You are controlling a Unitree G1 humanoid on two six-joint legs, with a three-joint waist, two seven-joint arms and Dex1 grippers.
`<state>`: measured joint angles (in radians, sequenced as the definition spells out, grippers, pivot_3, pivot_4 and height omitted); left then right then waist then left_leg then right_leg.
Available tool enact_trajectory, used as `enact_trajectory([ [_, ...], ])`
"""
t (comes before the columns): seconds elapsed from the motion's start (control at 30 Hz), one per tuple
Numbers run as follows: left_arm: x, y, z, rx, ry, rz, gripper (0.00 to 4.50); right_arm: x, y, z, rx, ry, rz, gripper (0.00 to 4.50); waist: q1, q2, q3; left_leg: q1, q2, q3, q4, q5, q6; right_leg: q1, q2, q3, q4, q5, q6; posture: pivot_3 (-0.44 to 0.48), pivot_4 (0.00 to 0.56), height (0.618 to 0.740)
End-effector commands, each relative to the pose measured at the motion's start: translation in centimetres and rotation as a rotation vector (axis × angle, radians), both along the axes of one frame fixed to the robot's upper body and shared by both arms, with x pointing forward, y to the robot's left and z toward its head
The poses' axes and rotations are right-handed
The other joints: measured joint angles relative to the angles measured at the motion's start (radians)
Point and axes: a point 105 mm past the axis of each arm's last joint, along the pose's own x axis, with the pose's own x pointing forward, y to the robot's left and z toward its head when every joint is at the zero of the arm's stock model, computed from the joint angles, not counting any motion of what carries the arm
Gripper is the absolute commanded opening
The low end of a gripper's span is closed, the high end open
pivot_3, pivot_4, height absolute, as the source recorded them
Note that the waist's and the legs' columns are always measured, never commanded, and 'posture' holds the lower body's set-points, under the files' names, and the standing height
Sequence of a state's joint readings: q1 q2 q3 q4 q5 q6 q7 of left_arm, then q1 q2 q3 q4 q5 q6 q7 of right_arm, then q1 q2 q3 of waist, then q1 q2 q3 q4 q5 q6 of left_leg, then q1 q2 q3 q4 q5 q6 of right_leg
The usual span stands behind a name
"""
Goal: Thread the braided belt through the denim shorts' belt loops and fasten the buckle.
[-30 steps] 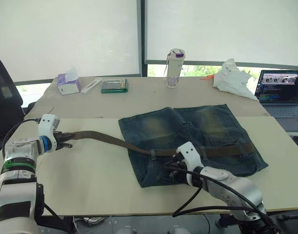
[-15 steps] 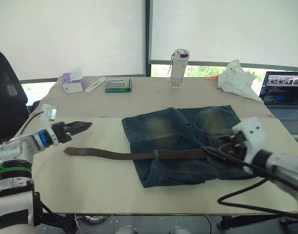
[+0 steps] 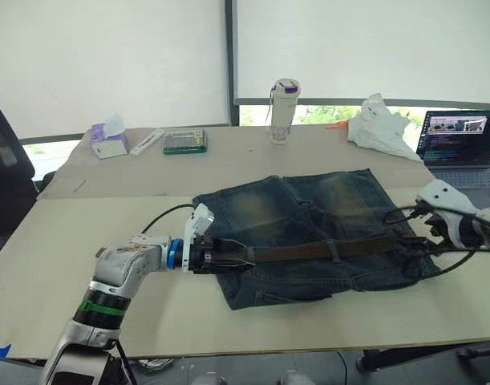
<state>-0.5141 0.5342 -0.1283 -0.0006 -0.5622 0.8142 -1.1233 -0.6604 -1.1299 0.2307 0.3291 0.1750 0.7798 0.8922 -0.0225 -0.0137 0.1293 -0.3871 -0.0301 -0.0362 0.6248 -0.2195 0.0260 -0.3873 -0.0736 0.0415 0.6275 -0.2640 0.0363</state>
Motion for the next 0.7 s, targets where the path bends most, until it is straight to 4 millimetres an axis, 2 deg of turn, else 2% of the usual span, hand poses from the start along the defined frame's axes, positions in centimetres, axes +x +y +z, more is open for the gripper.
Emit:
enact_trajectory([
  [0.03, 1.8, 0.3, 0.6, 0.015, -0.061, 0.079, 4.41, 0.5, 0.1, -1.4, 0.07, 0.083, 0.043, 4.3, 0.005, 0.0, 0.0, 0.0, 0.0, 0.0, 0.001, 0.0, 0.0, 0.0, 0.0, 0.0, 0.0, 0.0, 0.0, 0.0, 0.15, 0.74],
  [0.07, 2.1, 0.2, 0.7, 0.009, -0.054, 0.096, 4.44, 0.6, 0.3, -1.8, 0.084, 0.098, 0.05, 3.75, 0.007, 0.0, 0.0, 0.0, 0.0, 0.0, 0.001, 0.0, 0.0, 0.001, 0.0, 0.0, 0.0, 0.0, 0.0, 0.0, 0.15, 0.74],
  [0.1, 2.3, 0.2, 0.8, 0.002, -0.048, 0.104, 4.44, 0.7, 0.4, -2.0, 0.09, 0.106, 0.056, 3.43, 0.01, 0.0, 0.0, 0.0, -0.001, 0.0, 0.002, 0.0, 0.0, 0.001, 0.0, 0.0, 0.0, 0.0, 0.0, 0.0, 0.15, 0.74],
  [0.2, 2.9, 0.0, 0.6, 0.008, -0.031, 0.151, 4.44, 0.5, 2.3, -1.3, 0.192, 0.097, 0.119, 2.48, 0.014, 0.0, 0.0, -0.001, -0.002, -0.001, 0.002, 0.0, 0.0, 0.0, -0.002, -0.001, 0.0, 0.0, 0.001, 0.0, 0.15, 0.74],
  [0.43, 3.4, 0.2, -1.4, 0.102, 0.028, 0.234, 4.44, -2.2, 6.2, 0.1, 0.226, -0.024, 0.179, 0.07, 0.018, 0.0, 0.0, -0.002, -0.002, -0.005, 0.002, 0.0, 0.0, 0.0, -0.003, -0.001, 0.002, 0.001, 0.002, 0.0, 0.15, 0.74],
  [0.57, 3.5, -0.9, -2.8, 0.154, 0.036, 0.242, 4.44, -4.1, 7.5, 0.2, 0.201, -0.106, 0.131, 0.02, 0.023, 0.001, -0.001, -0.002, -0.002, -0.006, 0.002, 0.0, 0.0, 0.0, -0.003, -0.001, 0.002, 0.001, 0.002, 0.0, 0.15, 0.74],
  [0.7, 4.2, -2.5, -3.3, 0.17, 0.034, 0.272, 4.44, -5.8, 8.1, 1.0, 0.22, -0.143, 0.102, 0.02, 0.029, 0.0, -0.001, -0.002, -0.003, -0.006, 0.002, 0.0, 0.0, 0.0, -0.003, -0.001, 0.002, 0.001, 0.002, 0.0, 0.15, 0.74],
])
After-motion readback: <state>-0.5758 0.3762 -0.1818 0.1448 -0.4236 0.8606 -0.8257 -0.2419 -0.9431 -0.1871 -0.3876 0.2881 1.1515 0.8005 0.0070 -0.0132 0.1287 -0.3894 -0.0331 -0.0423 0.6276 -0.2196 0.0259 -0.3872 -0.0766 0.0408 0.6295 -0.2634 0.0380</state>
